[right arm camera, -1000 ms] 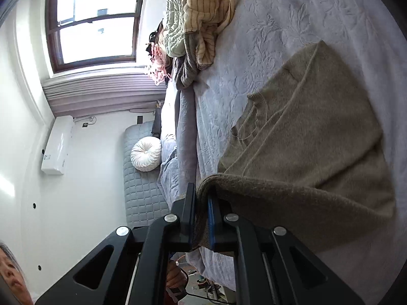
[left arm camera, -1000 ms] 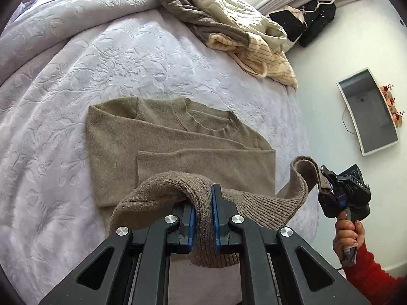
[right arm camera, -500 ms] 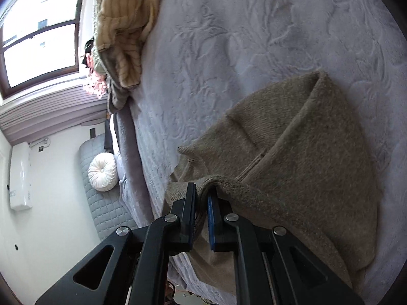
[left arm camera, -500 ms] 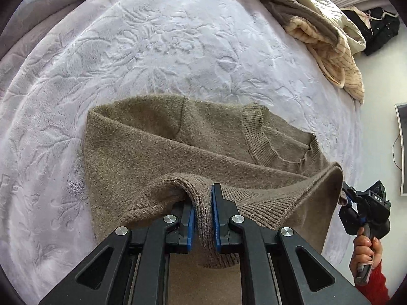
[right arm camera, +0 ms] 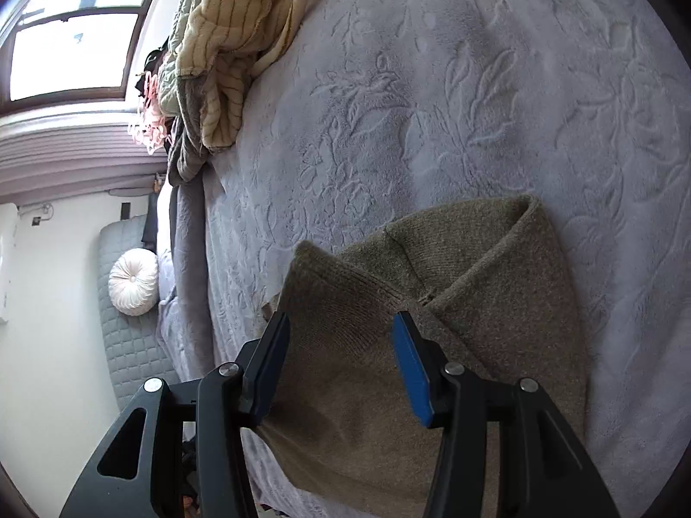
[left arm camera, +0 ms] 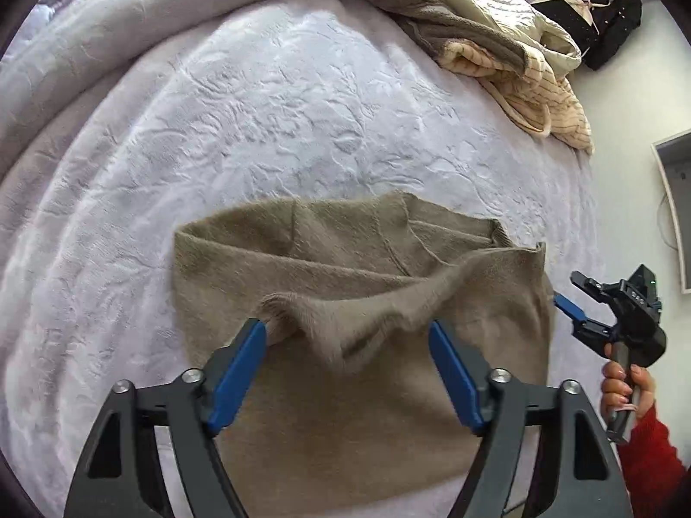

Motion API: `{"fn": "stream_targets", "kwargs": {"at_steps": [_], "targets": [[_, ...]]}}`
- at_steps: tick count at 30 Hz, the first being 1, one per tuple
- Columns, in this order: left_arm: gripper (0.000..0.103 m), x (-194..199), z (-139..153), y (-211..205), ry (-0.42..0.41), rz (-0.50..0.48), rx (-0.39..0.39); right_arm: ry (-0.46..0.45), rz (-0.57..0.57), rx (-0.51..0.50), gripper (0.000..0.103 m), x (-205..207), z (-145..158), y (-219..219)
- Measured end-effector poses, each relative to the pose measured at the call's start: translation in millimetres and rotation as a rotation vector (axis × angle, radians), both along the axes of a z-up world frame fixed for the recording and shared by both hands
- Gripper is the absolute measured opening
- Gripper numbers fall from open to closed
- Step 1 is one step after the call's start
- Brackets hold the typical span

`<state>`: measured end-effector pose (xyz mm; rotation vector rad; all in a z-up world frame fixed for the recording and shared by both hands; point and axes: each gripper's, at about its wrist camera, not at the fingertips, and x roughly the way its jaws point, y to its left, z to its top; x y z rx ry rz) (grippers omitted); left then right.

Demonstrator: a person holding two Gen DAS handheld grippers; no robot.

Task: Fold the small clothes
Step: 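Lay the hem near the collar and open both grippers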

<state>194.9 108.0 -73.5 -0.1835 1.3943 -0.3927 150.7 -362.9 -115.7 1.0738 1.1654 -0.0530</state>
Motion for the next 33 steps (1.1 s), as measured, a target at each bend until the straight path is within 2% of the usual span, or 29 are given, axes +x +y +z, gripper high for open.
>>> {"fn": "stream_targets", "kwargs": {"at_steps": [3,6,9,10,11,13,15,19,21,24,25,27,30,31,32,33], "targets": [[0.079,6,3,4,-0.01,0.043,-0.01,0.023,0.061,-0.088,0.054,15,-1,6],[0.079,9,0,1,-0.025,0.029,0.062,0.054,0.205,-0.218,0.054,37,-4,21],[0.079,9,-10,-4,0.002,0.012,0.102,0.16,0.348,-0.361,0.052,54,-23,39],[0.079,8,-11,-4,0.003,0.014,0.114,0.196,0.378,-0.397,0.035,57,-30,44],[0.079,7,-10,-6,-0.003,0.013,0.119,0.203,0.391,-0.435,0.012,58,-29,46],[0.079,5,-6,-9,-0.022,-0.003,0.096,0.151,0.394,-0.473,0.007,58,-17,48],[0.079,5,-6,-15,-0.031,-0.025,0.082,0.164,0.376,-0.536,0.007,57,-14,45],[0.079,8,-13,-32,-0.009,-0.07,0.053,0.206,0.298,-0.433,0.01,56,-29,29],[0.079,6,-13,-39,0.005,-0.096,0.0,0.175,0.298,-0.444,0.01,50,-20,32],[0.079,5,-26,-48,0.059,-0.131,-0.067,0.088,0.337,-0.513,0.01,37,4,45],[0.079,6,-34,-51,0.074,-0.135,-0.069,0.061,0.353,-0.498,0.01,33,8,50],[0.079,12,-48,-54,0.069,-0.127,-0.009,0.04,0.394,-0.44,0.01,29,6,59],[0.079,28,-64,-42,0.05,-0.059,0.057,0.098,0.411,-0.453,0.01,27,-13,63],[0.079,33,-67,-33,0.051,-0.029,0.049,0.126,0.389,-0.471,0.01,26,-18,59],[0.079,37,-68,-27,0.053,-0.007,0.04,0.152,0.34,-0.469,0.004,24,-24,48],[0.079,39,-68,-19,0.054,0.008,0.028,0.161,0.271,-0.434,0.004,22,-26,34]]}}
